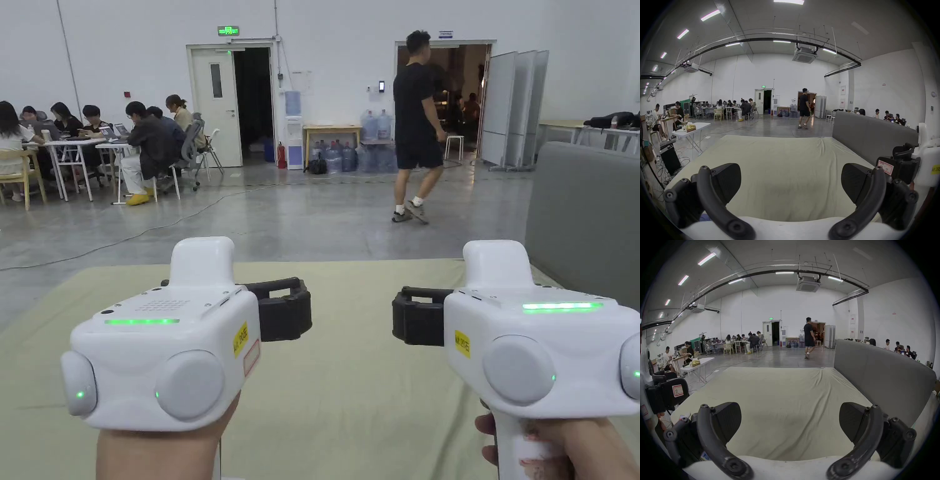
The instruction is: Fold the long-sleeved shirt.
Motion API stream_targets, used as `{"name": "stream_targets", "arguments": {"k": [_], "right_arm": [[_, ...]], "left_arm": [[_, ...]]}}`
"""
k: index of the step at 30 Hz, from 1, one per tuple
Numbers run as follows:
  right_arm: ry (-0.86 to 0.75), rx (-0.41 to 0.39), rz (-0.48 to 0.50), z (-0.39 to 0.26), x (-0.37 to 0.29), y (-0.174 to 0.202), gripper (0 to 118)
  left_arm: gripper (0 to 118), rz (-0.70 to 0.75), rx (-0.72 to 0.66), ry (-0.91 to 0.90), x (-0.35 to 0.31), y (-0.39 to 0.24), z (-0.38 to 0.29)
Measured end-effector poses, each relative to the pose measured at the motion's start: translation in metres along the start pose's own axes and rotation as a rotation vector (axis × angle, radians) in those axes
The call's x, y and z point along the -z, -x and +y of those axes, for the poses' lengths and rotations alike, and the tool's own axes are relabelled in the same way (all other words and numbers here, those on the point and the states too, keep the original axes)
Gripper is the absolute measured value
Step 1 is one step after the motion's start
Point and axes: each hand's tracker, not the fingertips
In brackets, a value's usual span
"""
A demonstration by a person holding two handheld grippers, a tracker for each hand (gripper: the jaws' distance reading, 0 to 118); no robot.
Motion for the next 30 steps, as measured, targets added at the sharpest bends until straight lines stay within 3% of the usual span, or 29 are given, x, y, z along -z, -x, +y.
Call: {"name": "stream_targets", "arguments": {"k": [30], "right_arm": [[0.017, 0.018, 0.009, -0.0069, 0.0034, -0.0035, 118]], "left_arm": [[118, -0.001, 0.005, 0.01, 0.0019, -0.0034, -0.003]]}}
